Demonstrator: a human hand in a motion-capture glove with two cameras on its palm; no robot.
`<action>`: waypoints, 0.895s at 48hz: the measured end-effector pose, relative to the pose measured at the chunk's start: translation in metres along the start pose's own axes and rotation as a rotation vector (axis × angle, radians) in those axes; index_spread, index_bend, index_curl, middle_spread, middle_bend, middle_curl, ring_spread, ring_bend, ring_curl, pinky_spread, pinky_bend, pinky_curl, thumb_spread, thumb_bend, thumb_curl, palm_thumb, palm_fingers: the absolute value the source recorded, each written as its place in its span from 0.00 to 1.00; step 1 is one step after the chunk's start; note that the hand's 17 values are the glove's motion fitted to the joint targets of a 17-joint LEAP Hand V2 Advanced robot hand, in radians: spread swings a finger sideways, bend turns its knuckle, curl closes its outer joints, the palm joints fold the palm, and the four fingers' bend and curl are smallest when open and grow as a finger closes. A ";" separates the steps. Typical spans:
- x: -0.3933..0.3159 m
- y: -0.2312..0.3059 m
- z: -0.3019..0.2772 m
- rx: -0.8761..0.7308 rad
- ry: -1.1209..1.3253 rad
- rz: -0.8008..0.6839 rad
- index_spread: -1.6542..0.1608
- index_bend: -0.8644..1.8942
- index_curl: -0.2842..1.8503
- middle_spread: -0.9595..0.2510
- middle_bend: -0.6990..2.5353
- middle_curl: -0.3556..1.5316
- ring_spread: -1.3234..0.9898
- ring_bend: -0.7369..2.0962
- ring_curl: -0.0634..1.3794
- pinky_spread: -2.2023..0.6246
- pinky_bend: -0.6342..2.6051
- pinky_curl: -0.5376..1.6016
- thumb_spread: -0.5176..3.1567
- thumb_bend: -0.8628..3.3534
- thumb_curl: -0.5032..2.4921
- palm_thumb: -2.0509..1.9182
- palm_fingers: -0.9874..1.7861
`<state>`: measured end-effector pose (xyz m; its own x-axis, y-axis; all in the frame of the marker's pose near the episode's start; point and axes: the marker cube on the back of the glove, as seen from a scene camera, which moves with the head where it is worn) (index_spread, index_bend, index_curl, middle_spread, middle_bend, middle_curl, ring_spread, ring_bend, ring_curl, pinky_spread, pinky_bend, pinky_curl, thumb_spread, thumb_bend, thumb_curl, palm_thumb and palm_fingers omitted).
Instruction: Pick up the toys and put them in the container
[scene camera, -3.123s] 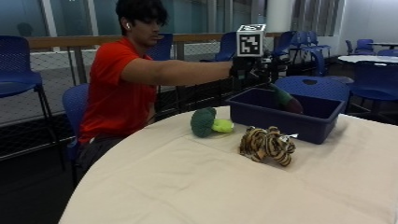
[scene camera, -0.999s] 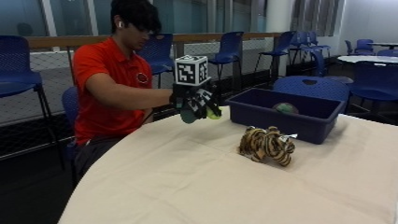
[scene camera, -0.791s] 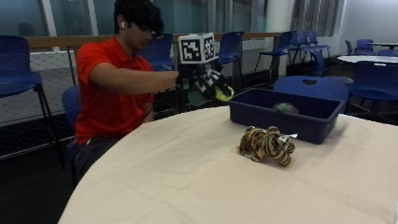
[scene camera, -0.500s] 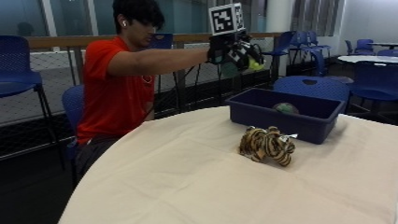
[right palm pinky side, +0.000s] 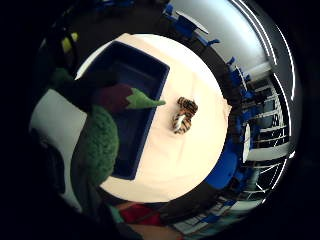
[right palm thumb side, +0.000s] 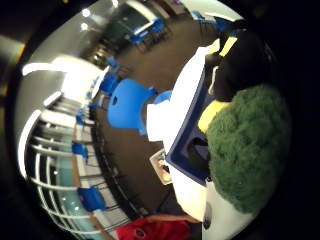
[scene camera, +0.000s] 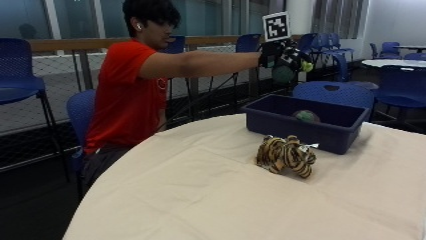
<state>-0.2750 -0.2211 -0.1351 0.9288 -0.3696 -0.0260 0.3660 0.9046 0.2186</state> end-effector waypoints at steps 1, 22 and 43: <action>0.002 -0.001 0.004 -0.006 0.013 0.006 0.63 0.42 0.49 0.57 0.27 0.33 0.35 0.60 0.40 0.62 0.48 0.43 0.33 0.23 0.49 0.68 0.67; 0.033 0.019 0.019 -0.031 0.062 -0.028 0.62 0.39 0.46 0.67 0.27 0.32 0.50 0.37 0.28 0.76 0.53 0.44 0.45 0.19 0.40 0.57 0.31; 0.193 0.041 0.033 -0.072 0.118 0.287 0.63 0.40 0.42 0.70 0.26 0.32 0.57 0.32 0.24 0.81 0.49 0.41 0.47 0.20 0.33 0.51 0.34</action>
<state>-0.0827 -0.2624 -0.0989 0.9935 -0.0739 -0.0870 0.0874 0.9826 0.1636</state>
